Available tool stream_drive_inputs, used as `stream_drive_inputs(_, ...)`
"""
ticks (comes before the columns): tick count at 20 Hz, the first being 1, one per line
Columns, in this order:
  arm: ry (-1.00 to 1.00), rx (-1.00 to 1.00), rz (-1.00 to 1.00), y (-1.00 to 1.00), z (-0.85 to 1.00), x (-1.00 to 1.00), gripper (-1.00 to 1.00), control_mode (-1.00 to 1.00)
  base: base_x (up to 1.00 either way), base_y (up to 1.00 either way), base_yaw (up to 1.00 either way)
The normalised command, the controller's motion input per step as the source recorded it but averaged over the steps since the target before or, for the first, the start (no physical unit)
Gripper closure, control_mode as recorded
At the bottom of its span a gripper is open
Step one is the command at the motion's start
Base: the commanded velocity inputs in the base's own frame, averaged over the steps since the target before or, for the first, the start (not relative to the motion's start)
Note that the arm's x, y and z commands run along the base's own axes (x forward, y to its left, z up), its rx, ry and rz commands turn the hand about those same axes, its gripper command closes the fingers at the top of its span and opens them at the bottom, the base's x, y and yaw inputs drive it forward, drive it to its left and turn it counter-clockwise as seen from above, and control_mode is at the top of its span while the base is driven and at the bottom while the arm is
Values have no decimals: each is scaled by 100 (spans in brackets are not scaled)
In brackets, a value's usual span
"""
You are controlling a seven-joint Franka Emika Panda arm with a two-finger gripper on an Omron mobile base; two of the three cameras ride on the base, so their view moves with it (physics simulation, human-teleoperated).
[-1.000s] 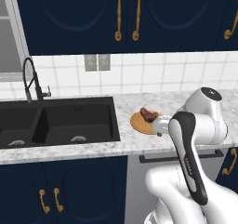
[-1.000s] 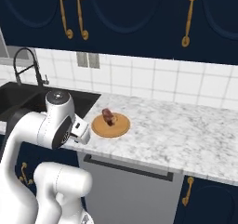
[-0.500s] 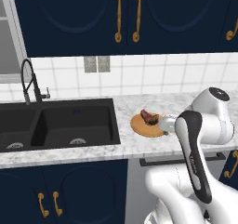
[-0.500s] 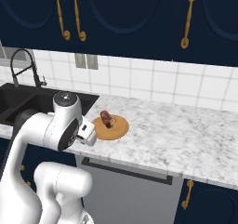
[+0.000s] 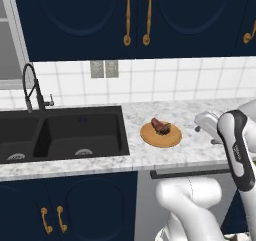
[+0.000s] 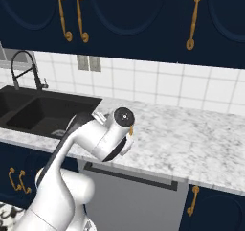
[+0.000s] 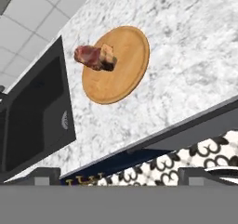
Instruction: Pick up the knife from the drawer and place it on the cutting board. Then place the meat from the plate to the cutting board.
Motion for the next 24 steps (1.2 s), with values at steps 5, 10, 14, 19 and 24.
stream_drive_inputs(5, 14, 15, -19, -12, -11, 100, -100, -100, 0, 0, 0)
stream_drive_inputs(10, 14, 4, -18, 9, -25, 100, -100, -100, 0, 0, 0)
stream_drive_inputs(14, 7, 0, -11, 7, -20, 77, -100, -100, 0, 0, 0)
stream_drive_inputs(19, 0, 1, 1, 23, -4, 10, -100, -100, 0, 0, 0)
stream_drive_inputs(24, 0, 0, 3, 27, -16, 0, -100, -100, 0, 0, 0)
